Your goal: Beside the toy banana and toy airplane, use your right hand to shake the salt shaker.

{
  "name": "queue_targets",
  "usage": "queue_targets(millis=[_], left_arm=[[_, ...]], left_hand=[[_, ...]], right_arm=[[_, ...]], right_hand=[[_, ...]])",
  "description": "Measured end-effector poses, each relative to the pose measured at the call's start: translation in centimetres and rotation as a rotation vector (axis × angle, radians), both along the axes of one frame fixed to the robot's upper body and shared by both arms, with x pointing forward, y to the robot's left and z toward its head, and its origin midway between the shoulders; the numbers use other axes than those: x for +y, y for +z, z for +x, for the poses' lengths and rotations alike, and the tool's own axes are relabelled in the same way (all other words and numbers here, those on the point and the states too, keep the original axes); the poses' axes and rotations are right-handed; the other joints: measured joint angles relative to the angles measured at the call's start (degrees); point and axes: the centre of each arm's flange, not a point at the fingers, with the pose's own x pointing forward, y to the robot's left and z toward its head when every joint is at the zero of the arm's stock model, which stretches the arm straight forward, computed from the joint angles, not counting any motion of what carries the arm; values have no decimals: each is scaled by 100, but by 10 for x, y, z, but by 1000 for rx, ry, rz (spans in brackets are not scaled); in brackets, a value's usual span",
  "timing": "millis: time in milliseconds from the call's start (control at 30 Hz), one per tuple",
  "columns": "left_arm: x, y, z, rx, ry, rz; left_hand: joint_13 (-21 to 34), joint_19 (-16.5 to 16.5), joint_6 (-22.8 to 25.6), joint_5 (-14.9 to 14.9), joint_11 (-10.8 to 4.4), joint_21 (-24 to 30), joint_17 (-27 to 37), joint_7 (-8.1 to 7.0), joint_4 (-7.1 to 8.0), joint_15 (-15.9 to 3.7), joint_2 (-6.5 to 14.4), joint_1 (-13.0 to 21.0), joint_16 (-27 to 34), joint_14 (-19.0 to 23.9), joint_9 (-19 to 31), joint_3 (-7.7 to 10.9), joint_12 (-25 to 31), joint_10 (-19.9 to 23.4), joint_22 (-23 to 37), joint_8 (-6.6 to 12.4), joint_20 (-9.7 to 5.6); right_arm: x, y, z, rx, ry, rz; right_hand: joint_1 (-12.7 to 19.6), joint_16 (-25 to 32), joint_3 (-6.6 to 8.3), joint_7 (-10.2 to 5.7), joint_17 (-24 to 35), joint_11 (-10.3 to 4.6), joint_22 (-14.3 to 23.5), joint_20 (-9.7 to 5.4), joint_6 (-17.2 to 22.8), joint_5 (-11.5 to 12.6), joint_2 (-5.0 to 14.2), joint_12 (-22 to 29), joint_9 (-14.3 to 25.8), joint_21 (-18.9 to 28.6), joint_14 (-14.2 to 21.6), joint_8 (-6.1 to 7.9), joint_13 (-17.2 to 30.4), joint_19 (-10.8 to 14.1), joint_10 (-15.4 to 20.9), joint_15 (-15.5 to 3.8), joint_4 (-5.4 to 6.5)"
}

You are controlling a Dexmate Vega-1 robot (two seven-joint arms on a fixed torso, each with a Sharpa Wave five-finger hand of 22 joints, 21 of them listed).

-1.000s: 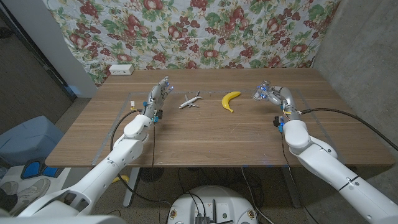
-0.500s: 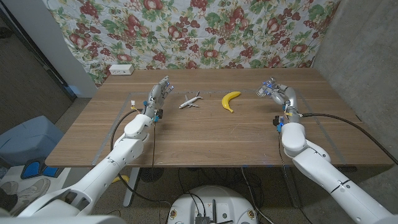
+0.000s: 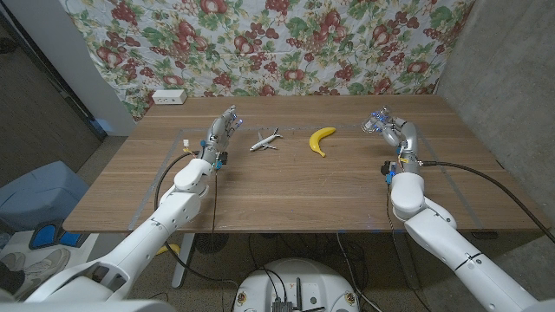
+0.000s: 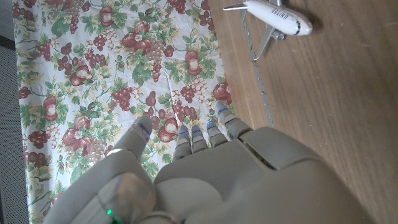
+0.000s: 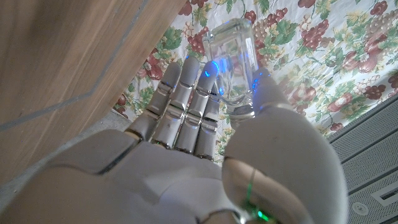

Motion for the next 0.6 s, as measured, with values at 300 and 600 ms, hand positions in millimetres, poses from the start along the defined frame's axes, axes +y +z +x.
queue_targets(millis=[300, 600], left_arm=[[0, 1, 2, 2, 1, 0], [-1, 2, 3, 4, 1, 3]], left_hand=[[0, 0, 0, 0, 0, 0, 0, 0, 0, 0, 0, 0, 0, 0, 0, 0, 0, 0, 0, 0, 0], [0, 0, 0, 0, 0, 0, 1, 0, 0, 0, 0, 0, 0, 0, 0, 0, 0, 0, 0, 0, 0]], right_arm=[[-1, 4, 4, 33, 16, -42], [1, 10, 8, 95, 36, -124]], right_hand=[[0, -41, 0, 0, 0, 0, -27, 15, 0, -8, 0, -41, 0, 44, 0, 0, 6, -50, 0, 0, 0], [0, -41, 0, 0, -1, 0, -27, 15, 0, 14, 0, -41, 0, 89, -1, 0, 16, -49, 0, 0, 0]])
